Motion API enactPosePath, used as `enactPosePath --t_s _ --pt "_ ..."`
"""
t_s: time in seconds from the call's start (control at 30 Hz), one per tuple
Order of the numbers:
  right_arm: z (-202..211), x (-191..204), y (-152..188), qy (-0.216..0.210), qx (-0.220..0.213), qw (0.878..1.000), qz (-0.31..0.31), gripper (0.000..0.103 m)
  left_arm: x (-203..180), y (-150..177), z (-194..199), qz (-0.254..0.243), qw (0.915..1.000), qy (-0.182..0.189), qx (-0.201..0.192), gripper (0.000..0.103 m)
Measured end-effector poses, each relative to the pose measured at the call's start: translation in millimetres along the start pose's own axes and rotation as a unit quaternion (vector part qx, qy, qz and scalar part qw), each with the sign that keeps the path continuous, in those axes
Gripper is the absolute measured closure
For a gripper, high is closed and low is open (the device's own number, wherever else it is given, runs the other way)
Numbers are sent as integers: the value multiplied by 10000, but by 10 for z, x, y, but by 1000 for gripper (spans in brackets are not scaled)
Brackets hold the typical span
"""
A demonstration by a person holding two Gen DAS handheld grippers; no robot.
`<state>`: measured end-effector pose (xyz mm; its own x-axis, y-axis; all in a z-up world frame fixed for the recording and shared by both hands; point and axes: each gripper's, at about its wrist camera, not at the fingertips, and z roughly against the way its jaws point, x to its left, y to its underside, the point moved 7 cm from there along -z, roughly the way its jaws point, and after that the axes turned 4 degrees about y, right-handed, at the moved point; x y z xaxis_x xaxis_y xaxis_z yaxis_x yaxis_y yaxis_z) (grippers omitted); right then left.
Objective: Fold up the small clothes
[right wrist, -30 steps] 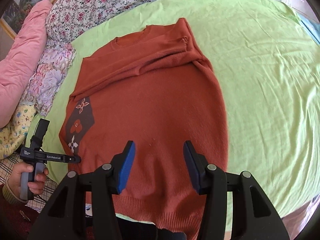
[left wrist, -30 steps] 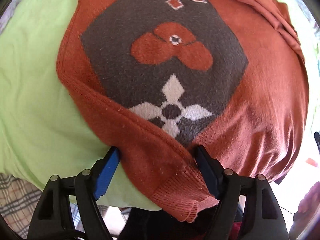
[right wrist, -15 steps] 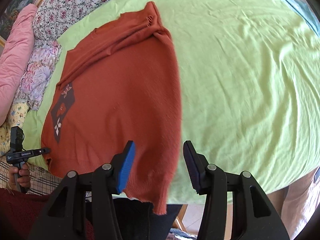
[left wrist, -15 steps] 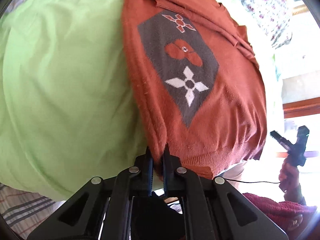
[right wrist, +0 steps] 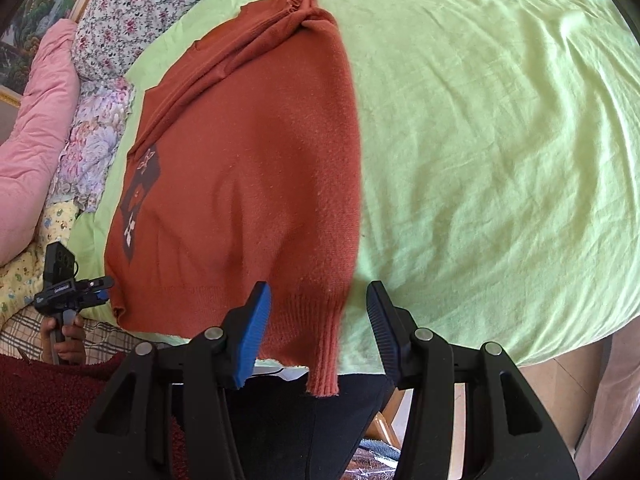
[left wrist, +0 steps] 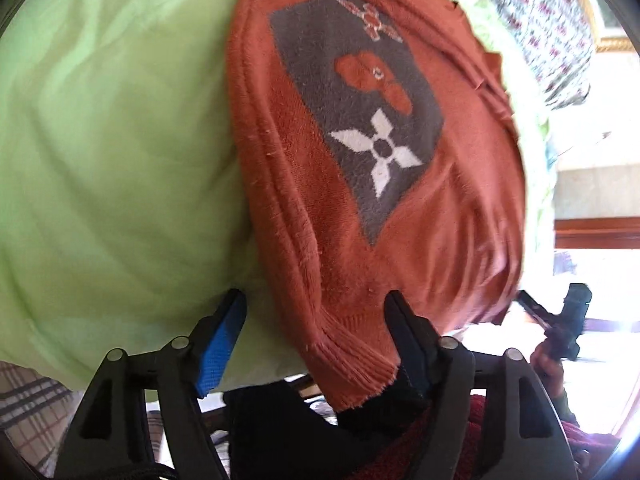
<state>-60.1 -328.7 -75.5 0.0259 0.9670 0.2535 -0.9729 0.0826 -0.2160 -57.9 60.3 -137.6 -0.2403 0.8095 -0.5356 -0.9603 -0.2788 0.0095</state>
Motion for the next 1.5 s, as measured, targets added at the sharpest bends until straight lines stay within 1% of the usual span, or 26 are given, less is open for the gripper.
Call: enactPosePath --t_s 0.03,0.07,0.1,0.13,0.17,0.2,0.27,0.33,0.37,0.4,0.43,0.47,0.5,0.57,0.63,0.67,0.7,0.73,0.8,0.87,0.93,1.0,1.1,1.2,1.33,1.5 --pt "-14 26 14 -28 36 10000 75 56 5 -2 -5 -95 9998 -165 -38 46" --pt "-27 44 27 -26 66 9999 117 59 8 2 -5 -197 9993 -308 -60 64" --pt "-55 64 47 -38 119 9998 148 66 21 11 -9 -290 9986 -445 -57 83" --pt "-69 71 58 -38 148 9998 158 76 62 20 5 -350 9980 -530 -44 90" --pt "-89 79 74 5 169 9997 195 87 110 31 37 -335 9984 -448 -46 93" --pt "-94 71 87 39 184 9996 222 92 159 33 72 -273 9990 -352 -63 94" --pt "-43 45 90 -66 94 9998 170 92 253 27 120 -186 9994 -284 -61 93" --pt "-20 -8 86 -101 80 9999 102 92 280 18 153 -111 9998 -168 -33 87" --pt "-23 -42 93 -112 105 9999 50 91 280 13 157 -57 9999 -89 -4 80" --pt "-33 -67 101 -120 141 9998 -4 90 274 16 151 -48 10000 -37 22 70" --pt "-47 -84 103 -155 187 9997 -69 90 245 15 131 -43 10000 28 66 64" --pt "-50 -89 102 -174 194 9996 -100 88 217 26 111 -39 9999 65 108 54" --pt "-53 -86 99 -178 195 9996 -108 87 184 38 84 -47 9998 72 159 49" --pt "-75 -65 100 -117 220 9997 -52 87 118 67 21 -205 9994 -154 212 49" --pt "-76 -58 100 -119 241 9996 -45 87 58 101 -11 -483 9978 -405 215 51" --pt "-72 -67 101 -147 257 9995 -68 87 41 114 -18 -623 9964 -526 213 59" --pt "-72 -81 101 -173 267 9994 -93 87 45 124 -26 -721 9950 -644 236 75" --pt "-68 -93 107 -193 275 9994 -127 87 69 130 -28 -759 9943 -704 272 80" --pt "-53 -119 114 -226 276 9992 -206 87 130 118 -7 -681 9954 -599 307 91" --pt "-60 -126 129 -233 267 9991 -228 87 159 109 3 -646 9961 -523 310 95" --pt "-88 -121 122 -260 273 9990 -256 88 135 112 25 -765 9955 -506 232 97" --pt "-78 -83 117 -297 280 9989 -209 92 62 123 82 -928 9947 -430 84 98" --pt "26 -44 82 -484 172 9985 -210 94 -63 102 239 -930 9954 -36 -209 98" --pt "230 -12 -54 -880 -191 9951 -407 94 -212 -15 504 -900 9929 442 -643 98" --pt "582 103 -436 -1452 -845 9842 -553 95 -343 -320 854 -801 9868 741 -1197 98" --pt "816 284 -1026 -1763 -1418 9727 -519 96 -506 -865 1168 -720 9769 926 -1785 99"
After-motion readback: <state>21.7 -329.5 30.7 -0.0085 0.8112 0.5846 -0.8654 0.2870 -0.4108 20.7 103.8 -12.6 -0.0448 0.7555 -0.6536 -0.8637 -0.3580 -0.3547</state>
